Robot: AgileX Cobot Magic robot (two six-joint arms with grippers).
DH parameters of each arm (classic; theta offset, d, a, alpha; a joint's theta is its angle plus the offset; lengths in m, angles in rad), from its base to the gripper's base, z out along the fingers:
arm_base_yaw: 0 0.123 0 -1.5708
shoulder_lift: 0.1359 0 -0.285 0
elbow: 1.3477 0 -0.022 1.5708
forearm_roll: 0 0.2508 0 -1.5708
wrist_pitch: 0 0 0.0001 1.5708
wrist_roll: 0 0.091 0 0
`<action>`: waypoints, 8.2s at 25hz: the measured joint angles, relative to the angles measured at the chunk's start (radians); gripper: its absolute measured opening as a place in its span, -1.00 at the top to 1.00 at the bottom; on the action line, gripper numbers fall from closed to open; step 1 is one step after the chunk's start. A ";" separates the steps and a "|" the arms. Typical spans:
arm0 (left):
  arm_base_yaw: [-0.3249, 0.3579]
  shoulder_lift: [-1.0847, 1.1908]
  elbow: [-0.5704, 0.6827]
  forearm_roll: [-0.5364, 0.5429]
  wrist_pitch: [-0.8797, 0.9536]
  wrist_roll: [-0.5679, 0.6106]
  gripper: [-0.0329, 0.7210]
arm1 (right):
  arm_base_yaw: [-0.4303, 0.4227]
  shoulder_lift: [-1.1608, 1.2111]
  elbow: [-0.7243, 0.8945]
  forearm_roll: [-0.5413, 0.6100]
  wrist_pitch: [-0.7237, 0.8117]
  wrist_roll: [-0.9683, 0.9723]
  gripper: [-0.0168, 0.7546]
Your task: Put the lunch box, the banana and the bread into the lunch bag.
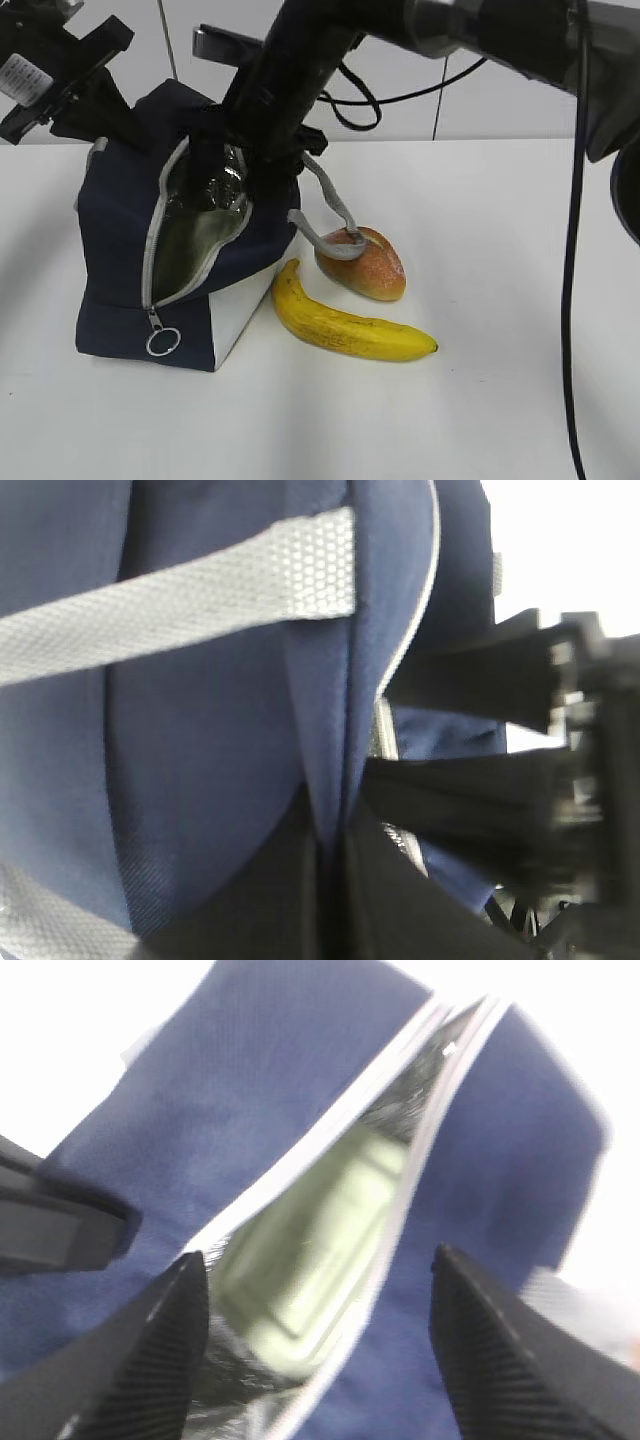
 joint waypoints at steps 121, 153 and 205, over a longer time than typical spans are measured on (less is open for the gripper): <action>0.000 0.000 0.000 0.062 -0.014 0.003 0.92 | -0.062 -0.596 0.628 0.212 -0.288 -0.501 0.18; 0.000 0.000 0.000 0.057 -0.019 0.003 0.92 | -0.069 -0.260 0.518 0.556 -0.296 -0.676 -0.64; 0.000 0.000 0.000 0.059 -0.033 0.003 0.92 | -0.216 -0.115 0.517 -0.123 -0.182 -0.582 -0.61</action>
